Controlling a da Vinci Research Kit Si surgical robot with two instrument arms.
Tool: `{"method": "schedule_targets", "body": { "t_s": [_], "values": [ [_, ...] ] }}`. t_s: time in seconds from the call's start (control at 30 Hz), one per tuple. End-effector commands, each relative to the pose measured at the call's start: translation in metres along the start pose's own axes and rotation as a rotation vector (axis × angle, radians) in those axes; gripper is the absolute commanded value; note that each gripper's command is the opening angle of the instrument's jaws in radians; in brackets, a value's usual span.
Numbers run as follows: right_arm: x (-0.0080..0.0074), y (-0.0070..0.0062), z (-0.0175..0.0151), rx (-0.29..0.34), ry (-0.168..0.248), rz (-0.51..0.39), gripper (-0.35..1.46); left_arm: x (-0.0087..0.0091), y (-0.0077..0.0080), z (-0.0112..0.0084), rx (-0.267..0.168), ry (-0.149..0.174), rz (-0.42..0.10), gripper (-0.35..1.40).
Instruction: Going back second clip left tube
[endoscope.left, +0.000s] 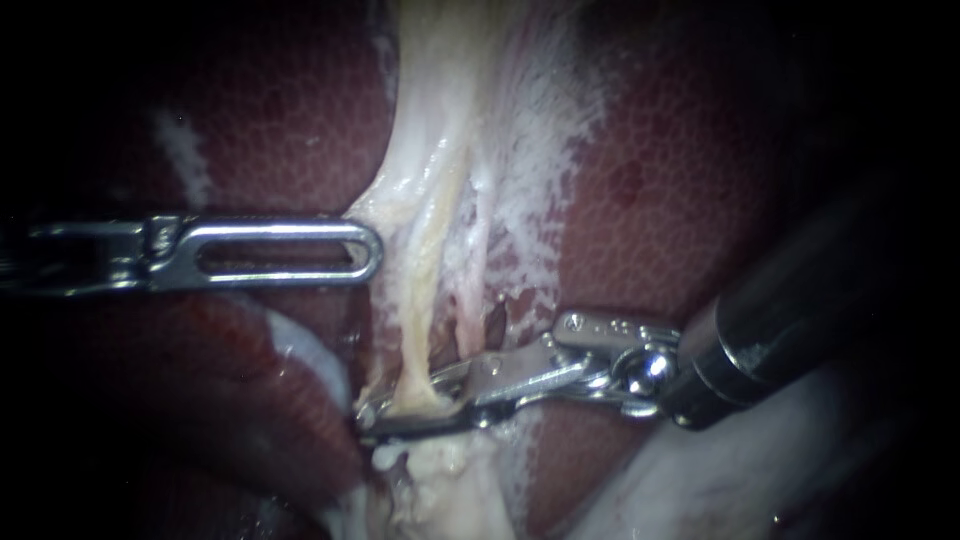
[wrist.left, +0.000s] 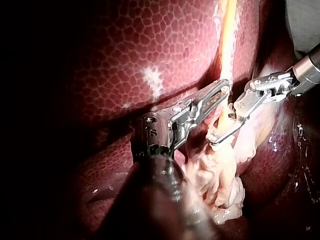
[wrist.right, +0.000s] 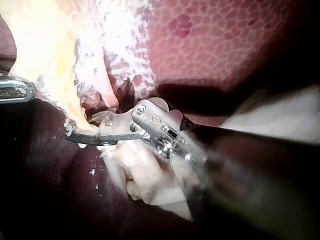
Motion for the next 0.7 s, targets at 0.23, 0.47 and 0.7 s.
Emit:
{"method": "schedule_targets", "body": {
  "t_s": [0.23,0.47,0.7],
  "values": [
    [0.0000,0.0000,0.0000,0.000,0.000,0.000,-0.35,0.0000,0.0000,0.0000,0.001,0.000,0.000,-0.35],
    [0.0002,0.0000,0.0004,0.000,0.000,-0.041,0.13,0.0000,0.0000,0.0000,0.001,0.000,0.000,-0.35],
    [0.0005,0.0001,0.0010,0.003,-0.003,-0.224,0.51,0.0000,0.0000,-0.0001,0.001,0.000,0.000,-0.35]
  ]
}}
